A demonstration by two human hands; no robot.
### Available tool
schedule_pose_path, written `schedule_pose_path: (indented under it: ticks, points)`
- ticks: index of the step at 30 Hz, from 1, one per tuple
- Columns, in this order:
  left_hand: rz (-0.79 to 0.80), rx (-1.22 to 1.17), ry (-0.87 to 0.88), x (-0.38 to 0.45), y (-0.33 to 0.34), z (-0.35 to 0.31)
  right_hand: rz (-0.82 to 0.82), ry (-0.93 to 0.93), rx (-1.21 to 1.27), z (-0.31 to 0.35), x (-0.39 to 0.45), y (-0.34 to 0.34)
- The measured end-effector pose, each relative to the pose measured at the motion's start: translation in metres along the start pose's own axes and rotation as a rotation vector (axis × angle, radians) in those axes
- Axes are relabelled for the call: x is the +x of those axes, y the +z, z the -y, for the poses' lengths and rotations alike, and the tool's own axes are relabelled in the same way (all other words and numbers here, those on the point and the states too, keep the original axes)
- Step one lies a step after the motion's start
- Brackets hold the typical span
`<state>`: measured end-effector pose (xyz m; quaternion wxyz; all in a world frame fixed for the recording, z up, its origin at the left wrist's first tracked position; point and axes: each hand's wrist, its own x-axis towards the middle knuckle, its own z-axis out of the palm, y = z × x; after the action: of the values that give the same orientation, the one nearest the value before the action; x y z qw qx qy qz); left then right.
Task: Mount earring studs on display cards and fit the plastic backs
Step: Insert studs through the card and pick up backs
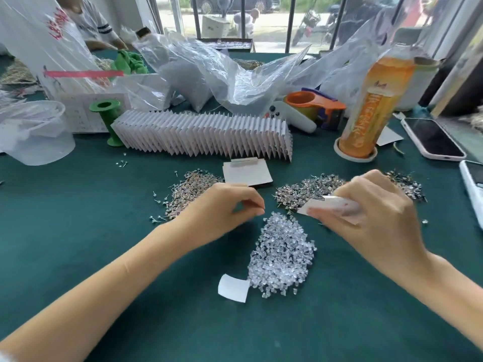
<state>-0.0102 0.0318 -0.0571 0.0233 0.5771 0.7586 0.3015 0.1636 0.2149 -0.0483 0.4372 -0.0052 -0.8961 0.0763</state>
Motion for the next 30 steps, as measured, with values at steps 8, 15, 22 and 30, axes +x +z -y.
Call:
schedule_pose_path:
  ticks: [8, 15, 22, 30]
  points:
    - [0.031, -0.030, -0.040, -0.001, 0.008, -0.001, -0.109, -0.277, -0.099, -0.006, -0.020, 0.016]
    - [0.038, -0.035, -0.057, 0.000, 0.010, -0.003, -0.109, -0.327, -0.070, -0.009, -0.024, 0.019]
    - [0.038, -0.006, -0.060, -0.002, 0.009, -0.005, -0.102, -0.351, -0.094, -0.010, -0.024, 0.020]
    - [0.086, -0.802, -0.394, -0.004, 0.010, -0.041, -0.089, -0.466, -0.145, -0.004, -0.025, 0.021]
